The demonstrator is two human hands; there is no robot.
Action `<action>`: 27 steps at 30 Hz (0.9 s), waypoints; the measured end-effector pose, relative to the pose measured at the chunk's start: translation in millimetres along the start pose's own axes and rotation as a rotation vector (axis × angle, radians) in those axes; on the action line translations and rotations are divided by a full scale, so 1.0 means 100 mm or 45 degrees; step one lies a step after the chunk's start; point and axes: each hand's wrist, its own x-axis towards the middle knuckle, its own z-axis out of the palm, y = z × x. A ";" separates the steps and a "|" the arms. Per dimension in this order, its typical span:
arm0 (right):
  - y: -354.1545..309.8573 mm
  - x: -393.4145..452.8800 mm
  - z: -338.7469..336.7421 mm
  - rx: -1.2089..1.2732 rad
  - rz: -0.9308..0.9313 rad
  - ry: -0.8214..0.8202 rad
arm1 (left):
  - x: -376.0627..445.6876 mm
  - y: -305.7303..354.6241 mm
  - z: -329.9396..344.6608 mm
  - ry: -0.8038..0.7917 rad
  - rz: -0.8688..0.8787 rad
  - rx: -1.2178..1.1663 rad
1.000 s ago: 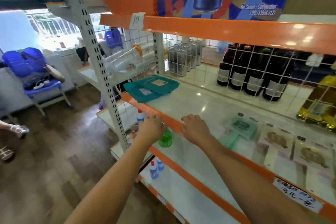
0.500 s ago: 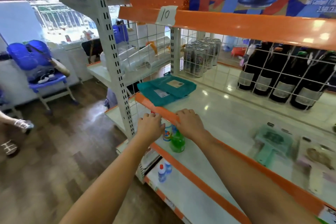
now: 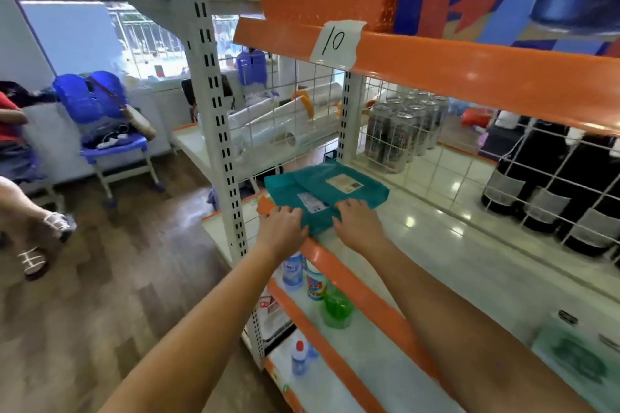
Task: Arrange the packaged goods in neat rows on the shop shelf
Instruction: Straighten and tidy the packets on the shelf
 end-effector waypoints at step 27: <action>0.75 1.40 0.26 0.020 0.441 -0.171 | 0.91 -0.08 0.29 -0.070 0.184 -0.131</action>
